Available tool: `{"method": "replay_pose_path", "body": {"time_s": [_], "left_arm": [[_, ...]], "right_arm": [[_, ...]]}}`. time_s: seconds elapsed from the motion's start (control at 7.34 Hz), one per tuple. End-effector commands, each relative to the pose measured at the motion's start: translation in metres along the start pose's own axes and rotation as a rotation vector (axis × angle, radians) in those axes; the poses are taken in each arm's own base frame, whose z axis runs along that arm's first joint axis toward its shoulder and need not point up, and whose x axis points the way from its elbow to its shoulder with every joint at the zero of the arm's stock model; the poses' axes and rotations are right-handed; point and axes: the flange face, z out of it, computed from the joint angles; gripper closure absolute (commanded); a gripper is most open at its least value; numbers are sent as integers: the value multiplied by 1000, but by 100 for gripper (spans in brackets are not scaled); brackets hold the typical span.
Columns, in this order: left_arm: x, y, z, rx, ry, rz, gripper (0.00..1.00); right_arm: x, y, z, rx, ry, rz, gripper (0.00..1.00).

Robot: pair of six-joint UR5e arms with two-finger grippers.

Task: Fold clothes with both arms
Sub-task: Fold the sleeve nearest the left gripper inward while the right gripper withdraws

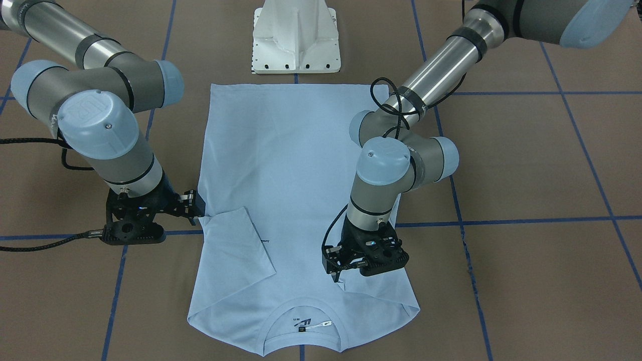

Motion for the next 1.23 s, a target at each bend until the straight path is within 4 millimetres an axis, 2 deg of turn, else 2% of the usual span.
{"method": "replay_pose_path", "body": {"time_s": [0.0,0.14,0.27,0.41,0.54,0.68,0.82,0.95,1.09], "left_arm": [[-22,17,-20,-111,48,29,0],[-63,30,-38,-145,47,64,0],[-95,41,-66,-151,26,122,0],[-117,48,-95,-153,9,176,0],[-145,60,-127,-158,3,228,0],[-171,72,-160,-161,4,237,0],[-197,85,-193,-162,16,242,0],[-215,93,-213,-161,21,254,0],[-217,95,-220,-156,29,257,0]], "right_arm": [[-3,6,2,-5,-8,32,0],[-16,28,10,-23,-19,75,0],[-14,59,18,-17,-48,88,0],[-5,93,23,-1,-107,142,0],[-10,137,13,14,-139,191,0],[-8,202,25,42,-109,158,0],[-13,256,26,38,-112,215,0],[-33,298,39,35,-106,239,0],[-35,337,62,11,-68,213,0]]}}
